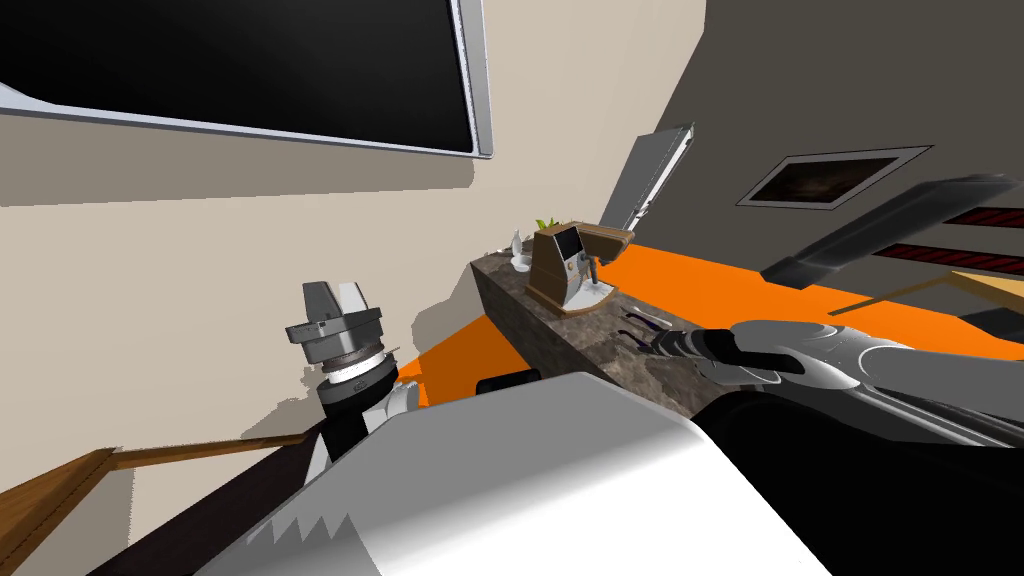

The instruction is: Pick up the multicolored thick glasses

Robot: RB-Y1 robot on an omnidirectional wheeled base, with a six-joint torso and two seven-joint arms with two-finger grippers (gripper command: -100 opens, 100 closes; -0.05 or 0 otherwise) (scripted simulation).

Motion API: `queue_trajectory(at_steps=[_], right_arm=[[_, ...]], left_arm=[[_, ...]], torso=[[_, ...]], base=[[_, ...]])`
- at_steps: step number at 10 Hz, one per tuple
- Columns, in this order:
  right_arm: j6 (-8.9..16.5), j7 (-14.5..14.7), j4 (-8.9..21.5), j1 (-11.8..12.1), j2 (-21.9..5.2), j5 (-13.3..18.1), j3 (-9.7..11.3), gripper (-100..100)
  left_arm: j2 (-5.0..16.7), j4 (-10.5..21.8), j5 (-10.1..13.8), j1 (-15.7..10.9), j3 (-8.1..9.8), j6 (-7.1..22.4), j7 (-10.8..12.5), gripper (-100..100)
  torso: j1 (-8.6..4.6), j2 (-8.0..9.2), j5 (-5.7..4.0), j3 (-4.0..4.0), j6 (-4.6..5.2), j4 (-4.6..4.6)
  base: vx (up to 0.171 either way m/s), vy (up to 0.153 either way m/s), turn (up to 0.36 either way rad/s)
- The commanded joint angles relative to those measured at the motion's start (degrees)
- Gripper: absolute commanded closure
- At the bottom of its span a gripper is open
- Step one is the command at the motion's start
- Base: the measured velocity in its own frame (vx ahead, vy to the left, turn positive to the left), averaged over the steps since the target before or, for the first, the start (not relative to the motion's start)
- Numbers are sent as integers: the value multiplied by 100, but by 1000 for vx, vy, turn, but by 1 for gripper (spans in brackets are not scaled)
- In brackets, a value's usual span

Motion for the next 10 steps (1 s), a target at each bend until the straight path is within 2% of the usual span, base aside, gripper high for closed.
queue_trajectory(at_steps=[1,2,5,6,7,10], right_arm=[[0,0,0,0,0,0,0,0],[67,83,16,-46,208,52,106,-100],[167,208,42,-117,521,132,269,-100],[149,176,39,-136,462,124,268,-100],[157,182,41,-143,471,128,279,100],[159,188,45,-145,463,131,273,100]], left_arm=[[0,0,0,0,0,0,0,0],[0,0,0,0,0,0,0,0],[0,0,0,0,0,0,0,0],[0,0,0,0,0,0,0,0],[0,0,0,0,0,0,0,0],[0,0,0,0,0,0,0,0]], torso=[[0,0,0,0,0,0],[-2,5,0,3,0,1],[-8,14,-3,8,1,4],[-6,8,-2,5,-1,2],[-4,8,-1,5,0,2],[-4,9,-9,5,3,1]], base=[[0,0,0],[21,-5,125],[-1,-9,54],[3,-1,15],[0,0,0],[0,0,0]])
